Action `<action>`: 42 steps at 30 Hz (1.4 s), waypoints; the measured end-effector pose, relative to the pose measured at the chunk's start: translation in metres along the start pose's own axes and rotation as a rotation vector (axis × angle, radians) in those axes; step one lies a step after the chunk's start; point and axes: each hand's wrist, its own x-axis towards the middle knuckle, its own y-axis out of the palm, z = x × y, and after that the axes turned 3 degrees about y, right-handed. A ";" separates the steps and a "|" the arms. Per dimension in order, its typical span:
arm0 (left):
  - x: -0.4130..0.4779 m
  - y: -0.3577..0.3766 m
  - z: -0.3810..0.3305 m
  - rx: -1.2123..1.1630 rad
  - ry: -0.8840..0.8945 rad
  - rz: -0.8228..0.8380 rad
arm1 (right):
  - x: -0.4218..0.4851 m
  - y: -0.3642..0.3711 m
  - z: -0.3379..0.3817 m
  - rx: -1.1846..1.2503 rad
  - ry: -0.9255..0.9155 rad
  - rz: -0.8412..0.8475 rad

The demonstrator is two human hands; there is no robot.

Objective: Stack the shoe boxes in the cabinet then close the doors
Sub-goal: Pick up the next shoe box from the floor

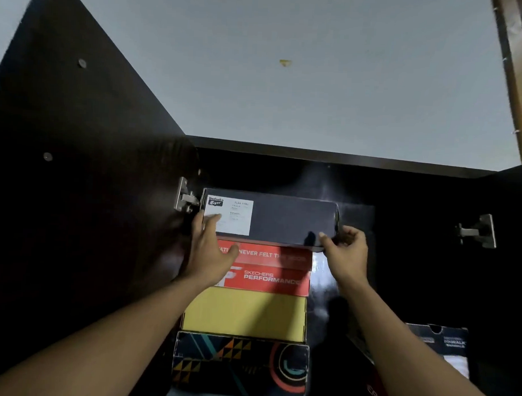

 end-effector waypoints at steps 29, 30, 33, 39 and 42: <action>0.013 0.005 0.014 0.323 -0.136 0.475 | -0.018 0.011 -0.024 -0.581 0.037 0.456; 0.008 -0.003 0.000 0.281 -0.127 0.433 | -0.029 0.010 -0.016 -0.544 0.030 0.456; -0.018 -0.036 -0.058 0.122 -0.125 0.255 | -0.068 0.003 0.012 -0.448 -0.022 0.432; -0.095 -0.156 -0.168 0.143 0.240 0.087 | -0.166 0.005 0.085 -0.236 -0.074 0.506; -0.119 -0.225 -0.179 0.318 0.343 0.053 | -0.208 0.022 0.128 -0.080 -0.109 0.570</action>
